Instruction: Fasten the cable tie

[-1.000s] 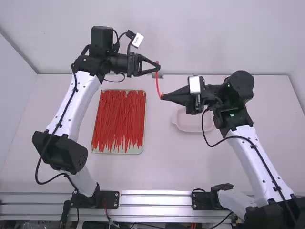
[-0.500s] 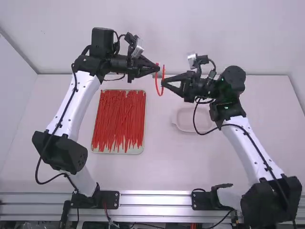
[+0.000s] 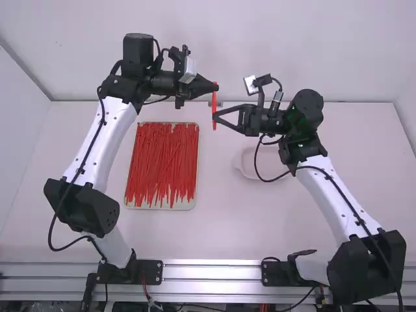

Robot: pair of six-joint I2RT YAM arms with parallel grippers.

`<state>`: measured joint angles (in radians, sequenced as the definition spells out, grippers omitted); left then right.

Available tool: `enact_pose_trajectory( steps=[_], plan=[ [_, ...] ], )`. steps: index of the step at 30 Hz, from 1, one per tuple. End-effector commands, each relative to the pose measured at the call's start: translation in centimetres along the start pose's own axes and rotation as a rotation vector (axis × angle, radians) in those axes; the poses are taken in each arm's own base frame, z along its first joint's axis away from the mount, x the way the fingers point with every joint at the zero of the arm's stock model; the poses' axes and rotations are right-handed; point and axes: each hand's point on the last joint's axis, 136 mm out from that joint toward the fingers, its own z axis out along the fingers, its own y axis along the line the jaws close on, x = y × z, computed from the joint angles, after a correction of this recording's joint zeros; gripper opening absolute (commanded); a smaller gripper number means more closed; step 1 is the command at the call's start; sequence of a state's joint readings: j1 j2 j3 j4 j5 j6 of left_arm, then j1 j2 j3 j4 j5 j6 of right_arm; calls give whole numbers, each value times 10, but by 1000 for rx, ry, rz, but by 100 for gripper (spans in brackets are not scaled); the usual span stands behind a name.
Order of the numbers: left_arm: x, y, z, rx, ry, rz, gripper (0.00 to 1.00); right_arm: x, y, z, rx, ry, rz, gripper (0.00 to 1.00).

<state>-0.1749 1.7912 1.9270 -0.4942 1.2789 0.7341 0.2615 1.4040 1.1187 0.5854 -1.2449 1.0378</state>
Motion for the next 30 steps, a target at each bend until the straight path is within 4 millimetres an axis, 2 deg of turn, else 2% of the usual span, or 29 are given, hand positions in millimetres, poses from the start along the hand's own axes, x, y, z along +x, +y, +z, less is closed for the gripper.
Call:
enact_pose_trajectory(
  steps=[1, 3, 9, 15, 30],
  plan=[
    [-13, -6, 1, 27, -32, 64, 2, 1, -2, 0, 7, -10, 66, 0],
    [-18, -12, 1, 57, -62, 122, 2, 0, -3, 0, 11, -17, 69, 0],
    [-18, -12, 1, 55, -62, 144, 1, -3, -5, -3, 17, -28, 103, 0],
    [-24, -21, 0, 99, -111, 219, 2, -4, -6, -5, 20, -32, 120, 0],
    [-31, -21, 4, 104, -128, 288, 2, -4, -9, -4, 30, -38, 135, 0]
  ],
)
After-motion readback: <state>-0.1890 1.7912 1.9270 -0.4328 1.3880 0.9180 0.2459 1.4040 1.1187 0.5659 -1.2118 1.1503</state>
